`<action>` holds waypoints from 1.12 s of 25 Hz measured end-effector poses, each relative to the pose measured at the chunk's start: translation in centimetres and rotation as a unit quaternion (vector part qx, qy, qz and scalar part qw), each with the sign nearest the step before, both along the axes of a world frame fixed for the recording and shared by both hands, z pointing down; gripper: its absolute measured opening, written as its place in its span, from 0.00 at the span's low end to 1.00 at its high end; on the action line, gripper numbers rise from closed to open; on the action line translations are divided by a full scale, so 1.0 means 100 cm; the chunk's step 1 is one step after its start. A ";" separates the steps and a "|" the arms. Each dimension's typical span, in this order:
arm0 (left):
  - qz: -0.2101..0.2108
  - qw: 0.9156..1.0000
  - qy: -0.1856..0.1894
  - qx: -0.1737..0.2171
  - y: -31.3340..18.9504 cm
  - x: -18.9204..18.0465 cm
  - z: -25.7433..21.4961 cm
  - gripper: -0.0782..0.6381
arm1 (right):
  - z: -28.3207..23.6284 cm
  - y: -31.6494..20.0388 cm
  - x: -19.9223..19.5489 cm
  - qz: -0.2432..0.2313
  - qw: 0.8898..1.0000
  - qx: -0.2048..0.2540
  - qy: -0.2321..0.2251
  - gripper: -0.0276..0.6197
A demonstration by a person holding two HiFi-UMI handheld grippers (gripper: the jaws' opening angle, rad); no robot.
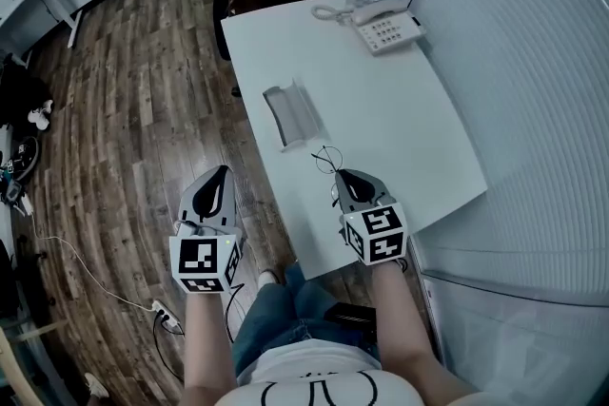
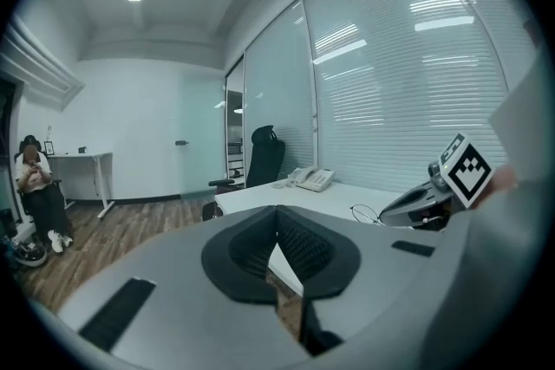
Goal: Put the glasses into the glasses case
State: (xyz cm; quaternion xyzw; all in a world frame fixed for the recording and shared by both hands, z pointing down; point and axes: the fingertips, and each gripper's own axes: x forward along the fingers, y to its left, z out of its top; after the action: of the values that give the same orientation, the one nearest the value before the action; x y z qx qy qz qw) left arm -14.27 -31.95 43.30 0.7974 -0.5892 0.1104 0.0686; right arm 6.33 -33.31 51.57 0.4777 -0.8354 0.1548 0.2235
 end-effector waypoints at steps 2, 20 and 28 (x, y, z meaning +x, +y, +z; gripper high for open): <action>-0.004 1.000 -0.002 0.012 0.003 0.002 -0.011 0.13 | -0.014 0.000 0.003 0.003 1.000 0.012 -0.012 0.07; 0.029 0.999 -0.009 0.034 -0.048 -0.041 -0.025 0.13 | -0.047 -0.044 -0.049 0.040 0.997 0.045 -0.040 0.07; 0.086 0.996 0.001 0.039 -0.124 -0.079 -0.035 0.13 | -0.051 -0.098 -0.105 0.070 0.996 0.046 -0.022 0.07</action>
State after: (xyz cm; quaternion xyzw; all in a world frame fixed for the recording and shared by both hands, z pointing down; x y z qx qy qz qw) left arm -22.15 -44.36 39.76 0.8475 -0.5220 0.0920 0.0284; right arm -4.19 -43.15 46.46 0.5410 -0.8110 0.1424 0.1712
